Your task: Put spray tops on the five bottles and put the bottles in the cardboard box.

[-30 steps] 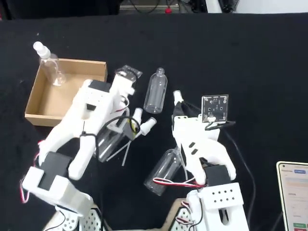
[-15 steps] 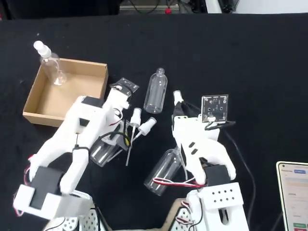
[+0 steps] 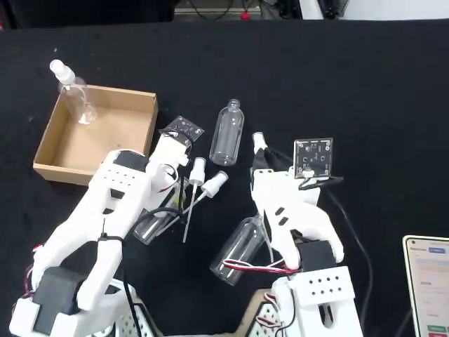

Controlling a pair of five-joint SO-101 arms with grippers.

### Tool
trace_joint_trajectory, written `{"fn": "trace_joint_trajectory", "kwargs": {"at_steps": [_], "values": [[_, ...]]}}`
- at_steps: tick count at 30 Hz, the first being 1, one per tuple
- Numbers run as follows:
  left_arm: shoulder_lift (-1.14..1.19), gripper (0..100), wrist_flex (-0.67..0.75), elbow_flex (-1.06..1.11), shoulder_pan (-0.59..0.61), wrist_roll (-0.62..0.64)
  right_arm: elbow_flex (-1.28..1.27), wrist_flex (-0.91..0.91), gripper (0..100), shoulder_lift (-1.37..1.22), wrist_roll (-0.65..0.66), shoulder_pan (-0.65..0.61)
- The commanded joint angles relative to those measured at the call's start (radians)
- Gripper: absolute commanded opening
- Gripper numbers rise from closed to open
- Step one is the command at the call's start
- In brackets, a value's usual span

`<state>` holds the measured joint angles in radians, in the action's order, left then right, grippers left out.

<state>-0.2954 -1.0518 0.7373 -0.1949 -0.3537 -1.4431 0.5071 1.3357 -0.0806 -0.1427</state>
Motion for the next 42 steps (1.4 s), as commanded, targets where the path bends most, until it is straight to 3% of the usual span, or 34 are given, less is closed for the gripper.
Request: {"fn": "trace_joint_trajectory", "kwargs": {"at_steps": [1, 24, 28, 33, 37, 42], "values": [[-0.025, 28, -0.003, -0.024, -0.015, 0.002, 0.047, -0.026, 2.5, 0.024, -0.008, 0.018], [0.015, 30, 0.002, 0.045, -0.022, -0.006, 0.045, -0.026, 2.5, 0.024, -0.008, 0.018], [0.006, 24, -0.009, 0.068, -0.013, -0.005, 0.045, -0.026, 2.5, 0.024, -0.008, 0.018], [-0.055, 14, -0.123, 0.062, -0.013, -0.008, 0.045, -0.026, 2.5, 0.024, -0.008, 0.018], [-0.141, 13, -0.213, 0.067, 0.008, -0.064, 0.045, -0.026, 2.5, 0.024, -0.008, 0.018], [-0.207, 13, -0.296, 0.073, 0.151, -0.210, 0.045, -0.026, 2.5, 0.024, -0.008, 0.018]]}}
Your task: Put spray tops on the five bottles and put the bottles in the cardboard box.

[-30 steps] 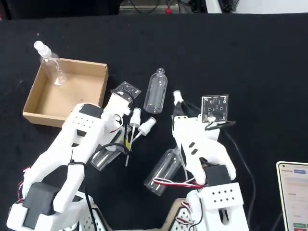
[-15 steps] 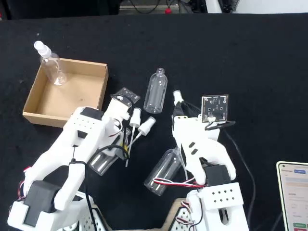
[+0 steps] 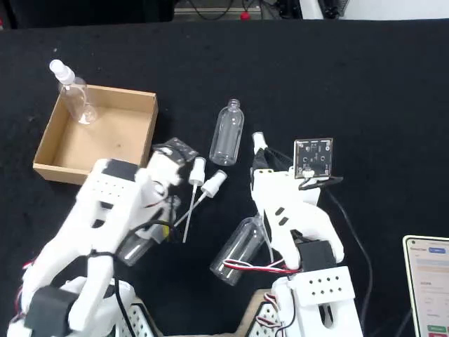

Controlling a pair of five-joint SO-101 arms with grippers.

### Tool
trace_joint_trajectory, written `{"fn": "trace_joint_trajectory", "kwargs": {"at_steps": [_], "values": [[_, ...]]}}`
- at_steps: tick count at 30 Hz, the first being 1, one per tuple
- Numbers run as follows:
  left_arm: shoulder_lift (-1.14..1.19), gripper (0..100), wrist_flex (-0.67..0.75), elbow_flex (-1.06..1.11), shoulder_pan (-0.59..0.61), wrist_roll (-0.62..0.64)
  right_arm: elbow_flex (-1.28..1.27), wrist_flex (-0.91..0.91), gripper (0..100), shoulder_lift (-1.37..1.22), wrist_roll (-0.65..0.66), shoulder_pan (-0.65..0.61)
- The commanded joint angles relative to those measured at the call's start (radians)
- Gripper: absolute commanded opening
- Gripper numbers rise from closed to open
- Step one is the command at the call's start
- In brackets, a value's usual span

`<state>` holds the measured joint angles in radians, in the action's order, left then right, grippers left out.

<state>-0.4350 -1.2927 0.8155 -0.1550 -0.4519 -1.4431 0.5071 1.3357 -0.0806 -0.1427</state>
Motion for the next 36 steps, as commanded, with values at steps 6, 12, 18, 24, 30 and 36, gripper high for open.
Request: {"fn": "trace_joint_trajectory", "kwargs": {"at_steps": [6, 12, 18, 24, 30, 36], "values": [[-0.071, 13, -0.054, 0.054, 0.265, -0.276, 0.045, -0.026, 2.5, 0.024, -0.008, 0.018], [-0.071, 15, -0.029, 0.107, 0.271, -0.382, 0.045, -0.026, 2.5, 0.024, -0.008, 0.018], [-0.080, 31, -0.017, 0.096, 0.266, -0.382, 0.045, -0.026, 2.5, 0.024, -0.008, 0.018], [-0.080, 31, -0.023, 0.036, 0.263, -0.368, 0.045, -0.026, 2.5, 0.024, -0.008, 0.018], [-0.080, 31, 0.037, 0.090, 0.193, -0.275, 0.045, -0.026, 2.5, 0.024, -0.008, 0.018], [-0.071, 31, 0.196, 0.191, 0.122, -0.198, 0.045, -0.026, 2.5, 0.024, -0.008, 0.018]]}}
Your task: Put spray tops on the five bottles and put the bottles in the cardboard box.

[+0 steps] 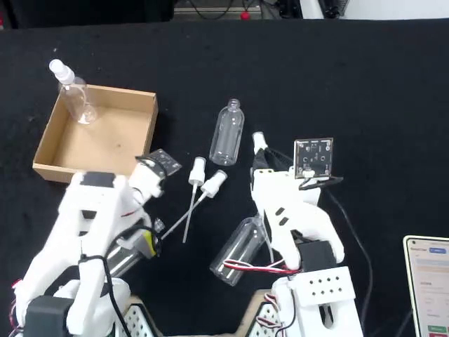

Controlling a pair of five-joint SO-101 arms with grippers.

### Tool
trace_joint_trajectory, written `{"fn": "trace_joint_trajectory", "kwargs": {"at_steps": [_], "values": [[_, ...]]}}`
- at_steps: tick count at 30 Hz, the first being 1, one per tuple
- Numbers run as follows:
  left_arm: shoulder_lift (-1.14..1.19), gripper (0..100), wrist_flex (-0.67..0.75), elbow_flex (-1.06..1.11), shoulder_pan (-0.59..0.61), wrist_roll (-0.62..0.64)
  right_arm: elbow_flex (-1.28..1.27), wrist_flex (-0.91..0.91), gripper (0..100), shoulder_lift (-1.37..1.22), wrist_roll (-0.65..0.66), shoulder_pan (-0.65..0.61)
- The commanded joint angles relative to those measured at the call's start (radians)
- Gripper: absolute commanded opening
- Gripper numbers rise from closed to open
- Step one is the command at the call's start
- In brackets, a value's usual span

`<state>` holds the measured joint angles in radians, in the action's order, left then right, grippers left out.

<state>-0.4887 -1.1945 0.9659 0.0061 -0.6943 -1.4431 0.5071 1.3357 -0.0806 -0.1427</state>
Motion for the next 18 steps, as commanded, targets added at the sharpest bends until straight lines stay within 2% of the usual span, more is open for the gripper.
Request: {"fn": "trace_joint_trajectory", "kwargs": {"at_steps": [1, 9, 15, 18], "values": [[-0.017, 31, 0.120, 0.053, -0.039, 0.044, 0.045, -0.026, 2.5, 0.024, -0.008, 0.018], [-0.028, 30, 0.138, 0.082, -0.039, 0.048, 0.045, -0.026, 2.5, 0.024, -0.008, 0.018], [-0.028, 11, 0.103, 0.058, -0.047, 0.048, 0.045, -0.026, 2.5, 0.024, -0.008, 0.018], [-0.029, 9, 0.035, 0.012, -0.039, 0.048, 0.045, -0.026, 2.5, 0.024, -0.008, 0.015]]}}
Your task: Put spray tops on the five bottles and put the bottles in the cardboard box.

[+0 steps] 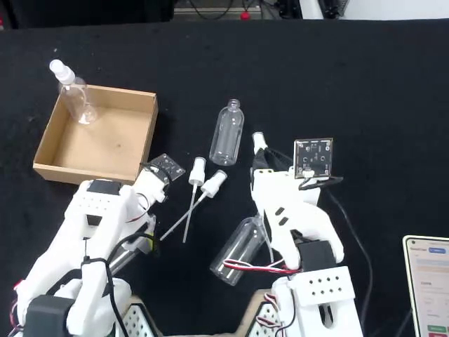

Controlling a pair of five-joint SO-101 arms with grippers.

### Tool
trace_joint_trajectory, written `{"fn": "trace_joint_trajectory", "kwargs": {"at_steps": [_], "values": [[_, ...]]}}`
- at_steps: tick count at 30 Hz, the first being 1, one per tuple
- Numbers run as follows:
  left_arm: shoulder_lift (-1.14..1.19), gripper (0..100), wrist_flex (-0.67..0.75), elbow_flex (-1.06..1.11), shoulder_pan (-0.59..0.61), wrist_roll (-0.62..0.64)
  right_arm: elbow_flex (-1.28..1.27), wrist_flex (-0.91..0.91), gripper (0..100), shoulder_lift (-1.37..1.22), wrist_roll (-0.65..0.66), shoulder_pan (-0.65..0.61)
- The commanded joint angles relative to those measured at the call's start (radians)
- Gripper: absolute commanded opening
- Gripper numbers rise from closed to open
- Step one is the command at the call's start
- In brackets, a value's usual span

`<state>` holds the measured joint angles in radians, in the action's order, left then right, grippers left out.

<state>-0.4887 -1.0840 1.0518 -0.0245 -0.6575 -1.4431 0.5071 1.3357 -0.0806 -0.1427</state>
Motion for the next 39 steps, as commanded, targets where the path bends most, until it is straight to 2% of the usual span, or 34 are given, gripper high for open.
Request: {"fn": "trace_joint_trajectory", "kwargs": {"at_steps": [1, 6, 9, 12, 17, 27, 29, 31, 35, 39], "values": [[-0.029, 9, -0.103, -0.091, -0.007, 0.011, 0.045, -0.026, 2.5, 0.024, -0.008, 0.003], [-0.031, 11, -0.221, -0.180, 0.018, 0.043, 0.044, 0.002, 2.5, 0.015, 0.000, -0.149], [-0.078, 11, -0.232, -0.185, 0.038, 0.064, 0.047, 0.020, 2.5, 0.013, 0.002, -0.229], [-0.184, 11, -0.229, -0.150, 0.039, 0.080, 0.045, 0.020, 2.5, 0.012, 0.002, -0.267], [-0.390, 11, -0.226, -0.105, 0.035, 0.203, 0.064, 0.009, 2.5, -0.051, 0.000, -0.305], [-0.486, 11, -0.092, -0.031, 0.038, 0.428, 0.246, -0.017, 2.6, -0.435, -0.012, -0.376], [-0.488, 11, -0.060, -0.002, 0.038, 0.456, 0.272, -0.018, 2.8, -0.490, -0.063, -0.384], [-0.488, 11, -0.046, 0.016, 0.038, 0.468, 0.300, -0.015, 6.7, -0.541, -0.133, -0.382], [-0.488, 11, -0.034, 0.024, 0.039, 0.531, 0.326, -0.011, 23.0, -0.619, -0.235, -0.385], [-0.488, 11, -0.025, 0.031, 0.038, 0.563, 0.328, -0.017, 26.3, -0.654, -0.342, -0.385]]}}
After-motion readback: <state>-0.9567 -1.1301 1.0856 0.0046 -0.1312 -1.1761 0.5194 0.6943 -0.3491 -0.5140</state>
